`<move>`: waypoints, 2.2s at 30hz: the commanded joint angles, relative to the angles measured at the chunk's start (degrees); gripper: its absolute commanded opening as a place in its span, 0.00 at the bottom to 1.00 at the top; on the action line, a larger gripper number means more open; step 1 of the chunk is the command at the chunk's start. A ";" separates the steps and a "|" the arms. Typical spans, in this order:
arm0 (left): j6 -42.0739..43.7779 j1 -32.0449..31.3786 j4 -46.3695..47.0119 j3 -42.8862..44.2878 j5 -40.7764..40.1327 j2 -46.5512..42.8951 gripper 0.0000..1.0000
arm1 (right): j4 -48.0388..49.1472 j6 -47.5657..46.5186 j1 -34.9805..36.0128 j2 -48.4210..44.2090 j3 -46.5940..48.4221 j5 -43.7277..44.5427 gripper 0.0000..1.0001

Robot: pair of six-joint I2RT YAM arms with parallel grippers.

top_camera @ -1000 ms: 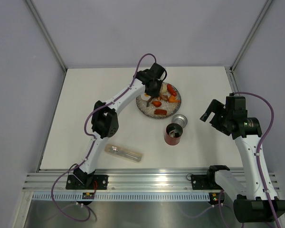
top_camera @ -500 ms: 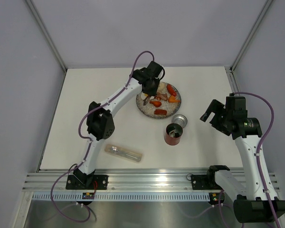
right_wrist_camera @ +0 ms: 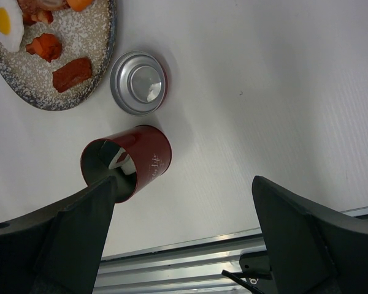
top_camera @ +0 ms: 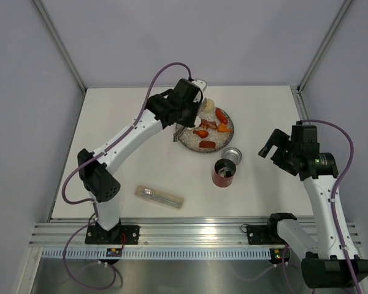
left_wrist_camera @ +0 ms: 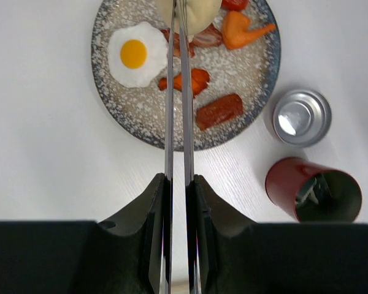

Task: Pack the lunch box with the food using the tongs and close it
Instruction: Pick up the fake food from the plate, then place the fake food in the packing box.

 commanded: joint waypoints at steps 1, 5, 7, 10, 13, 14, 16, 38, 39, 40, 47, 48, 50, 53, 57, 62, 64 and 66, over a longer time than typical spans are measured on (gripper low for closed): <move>2.25 -4.62 -0.30 -3.76 -1.02 -7.21 0.00 | 0.64 0.05 0.19 -0.97 0.72 -1.07 0.99; 2.69 -9.01 -0.84 -10.52 0.29 -15.03 0.00 | 0.73 -0.21 0.19 -0.62 1.78 -0.98 0.99; 2.86 -12.00 -0.83 -14.64 0.56 -17.15 0.00 | 1.00 -0.48 0.19 -0.18 1.78 -1.07 0.99; 3.04 -16.04 -2.41 -17.73 0.03 -20.14 0.00 | 1.70 -0.13 0.11 -0.44 1.26 -1.16 0.99; 2.25 -19.21 -3.38 -21.08 0.03 -22.34 0.00 | 2.23 -0.13 0.10 -0.62 1.25 -1.51 1.00; 1.90 -19.91 -3.73 -22.13 0.38 -22.52 0.00 | 2.23 -0.21 0.19 -0.18 1.25 -1.42 0.99; 1.64 -21.50 -3.65 -22.66 1.60 -22.52 0.00 | 2.40 -0.21 0.19 0.17 1.17 -1.60 0.99; 0.85 -25.37 0.22 -23.54 -0.32 -15.67 0.00 | 2.05 -0.48 0.10 -0.88 -0.24 -1.16 1.00; 0.67 -25.37 0.57 -23.63 -0.06 -15.58 0.00 | 2.05 -0.30 0.10 -0.97 -0.33 -1.16 0.99; 0.49 -25.46 0.83 -23.63 0.20 -15.49 0.00 | 2.05 -0.39 0.19 -1.14 -0.33 -1.07 0.99; 0.23 -25.54 -1.27 -22.49 -0.50 -14.79 0.21 | 1.79 -0.04 0.19 -1.41 -0.42 -1.16 1.00; 0.14 -25.54 -1.45 -22.58 -0.41 -14.79 0.23 | 1.79 -0.04 0.11 -1.41 -0.33 -1.25 0.99; 0.14 -25.63 -1.63 -22.58 -0.50 -15.05 0.25 | 1.88 0.05 0.19 -1.58 -0.33 -1.25 0.99; 0.14 -25.72 -2.06 -22.14 -0.67 -14.96 0.32 | 1.97 0.05 0.19 -1.58 -0.33 -1.34 0.99; 0.31 -25.90 -2.85 -21.09 -0.94 -14.61 0.39 | 1.79 0.14 0.19 -1.84 -0.50 -1.25 0.99; 0.49 -26.07 -3.38 -19.95 -0.59 -14.26 0.46 | 1.70 0.05 0.10 -1.85 -0.50 -1.25 0.99; 0.40 -26.16 -3.39 -19.59 -0.41 -14.26 0.47 | 1.70 -0.04 0.11 -1.85 -0.33 -1.16 0.99; 0.40 -26.25 -3.65 -18.89 -0.24 -14.52 0.48 | 1.70 0.05 0.11 -1.84 -0.24 -1.07 0.99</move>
